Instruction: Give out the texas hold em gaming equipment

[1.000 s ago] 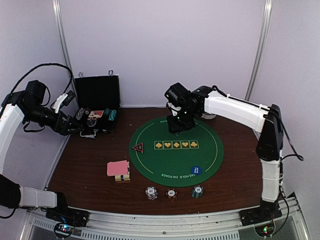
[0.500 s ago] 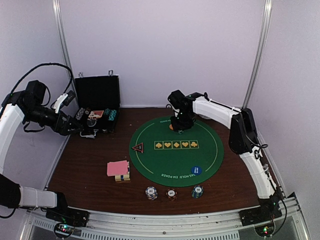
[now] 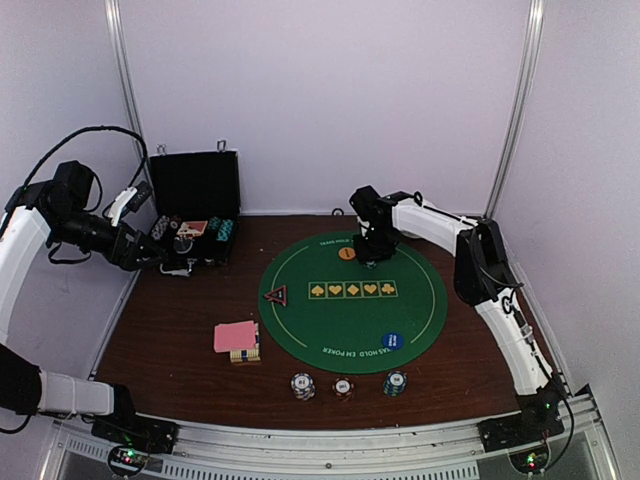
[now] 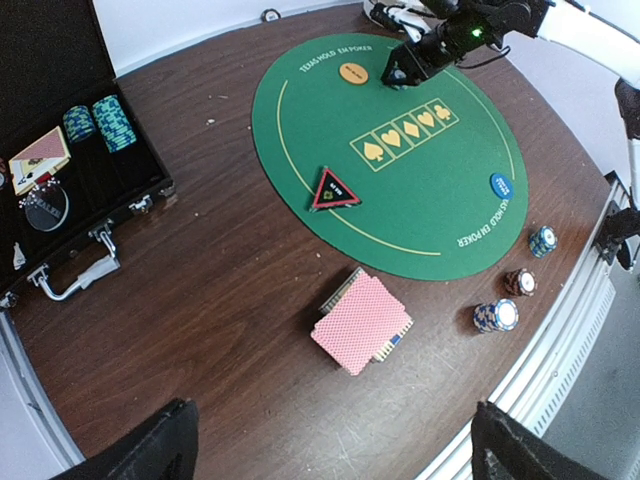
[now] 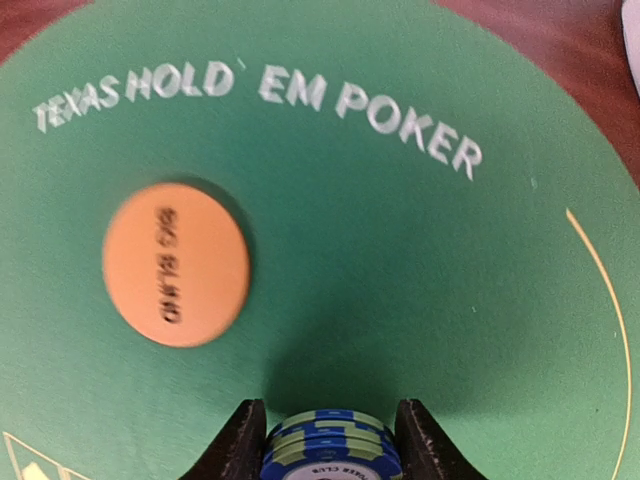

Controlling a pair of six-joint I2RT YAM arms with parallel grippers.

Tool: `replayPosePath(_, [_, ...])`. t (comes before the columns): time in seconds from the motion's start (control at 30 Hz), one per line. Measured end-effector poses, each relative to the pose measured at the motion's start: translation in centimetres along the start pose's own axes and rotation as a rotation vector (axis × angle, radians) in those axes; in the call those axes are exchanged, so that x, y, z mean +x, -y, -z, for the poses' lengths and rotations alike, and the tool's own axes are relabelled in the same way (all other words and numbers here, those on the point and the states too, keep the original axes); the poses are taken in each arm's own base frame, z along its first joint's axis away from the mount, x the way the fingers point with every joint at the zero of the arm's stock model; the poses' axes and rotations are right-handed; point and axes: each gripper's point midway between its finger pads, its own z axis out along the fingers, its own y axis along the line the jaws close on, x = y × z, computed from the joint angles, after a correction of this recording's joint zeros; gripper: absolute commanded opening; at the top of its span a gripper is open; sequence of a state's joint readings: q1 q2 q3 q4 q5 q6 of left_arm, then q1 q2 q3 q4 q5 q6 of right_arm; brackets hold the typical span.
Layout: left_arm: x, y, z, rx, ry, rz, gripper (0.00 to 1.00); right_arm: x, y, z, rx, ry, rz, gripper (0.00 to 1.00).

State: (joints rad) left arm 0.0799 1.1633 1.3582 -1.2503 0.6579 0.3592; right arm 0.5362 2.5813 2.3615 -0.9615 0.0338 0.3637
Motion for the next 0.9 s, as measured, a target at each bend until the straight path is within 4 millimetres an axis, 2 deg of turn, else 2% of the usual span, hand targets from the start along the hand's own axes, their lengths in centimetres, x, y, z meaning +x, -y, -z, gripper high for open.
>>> replayPosePath(0.2, [0.0, 0.0, 0.0, 0.002, 0.0, 0.001, 0.98, -1.8, -0.7, 0.0, -0.041, 0.05, -0.014, 0.2])
replayPosePath(0.33, [0.0, 0.0, 0.0, 0.002, 0.0, 0.0, 0.98, -1.7, -0.5, -0.9, -0.044, 0.044, -0.021, 0.21])
replayPosePath(0.43, [0.0, 0.0, 0.0, 0.002, 0.0, 0.0, 0.98, -1.8, -0.5, -0.9, -0.047, 0.046, -0.022, 0.24])
replayPosePath(0.6, [0.1, 0.0, -0.1, 0.003, -0.002, 0.001, 0.98, -1.8, -0.5, -0.9, -0.046, 0.045, -0.019, 0.59])
replayPosePath(0.67, [0.1, 0.0, -0.1, 0.003, -0.002, 0.001, 0.98, -1.8, -0.5, -0.9, -0.047, 0.045, -0.017, 0.69])
replayPosePath(0.73, [0.1, 0.0, -0.1, 0.003, -0.002, 0.001, 0.98, -1.8, -0.5, -0.9, -0.048, 0.046, -0.019, 0.75])
replayPosePath(0.9, [0.1, 0.0, -0.1, 0.003, -0.002, 0.001, 0.98, -1.9, -0.5, -0.7, -0.047, 0.047, -0.008, 0.77])
